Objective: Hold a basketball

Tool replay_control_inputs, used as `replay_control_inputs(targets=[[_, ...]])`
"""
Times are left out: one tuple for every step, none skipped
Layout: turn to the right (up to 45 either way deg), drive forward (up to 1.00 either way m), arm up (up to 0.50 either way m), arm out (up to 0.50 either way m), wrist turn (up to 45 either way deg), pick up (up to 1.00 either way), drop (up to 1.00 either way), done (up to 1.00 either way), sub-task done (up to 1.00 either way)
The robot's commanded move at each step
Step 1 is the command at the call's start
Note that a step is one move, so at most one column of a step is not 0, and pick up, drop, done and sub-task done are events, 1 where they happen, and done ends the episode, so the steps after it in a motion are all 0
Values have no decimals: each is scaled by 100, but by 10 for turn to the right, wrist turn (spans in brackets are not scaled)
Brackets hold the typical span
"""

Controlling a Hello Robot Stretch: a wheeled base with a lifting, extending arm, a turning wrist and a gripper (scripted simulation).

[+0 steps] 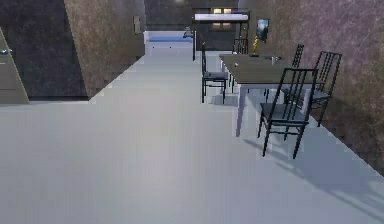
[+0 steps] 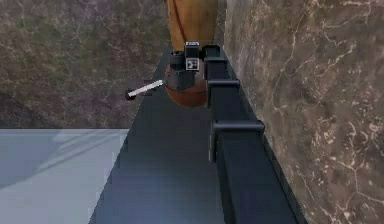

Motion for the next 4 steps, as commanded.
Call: replay_control_inputs(targets=[[0, 0, 0, 0, 450, 0, 0, 0, 0], [0, 0, 0, 0, 60, 0, 0, 0, 0], [0, 0, 0, 0, 0, 100, 0, 0, 0], [0, 0, 0, 0, 0, 0, 0, 100, 0]])
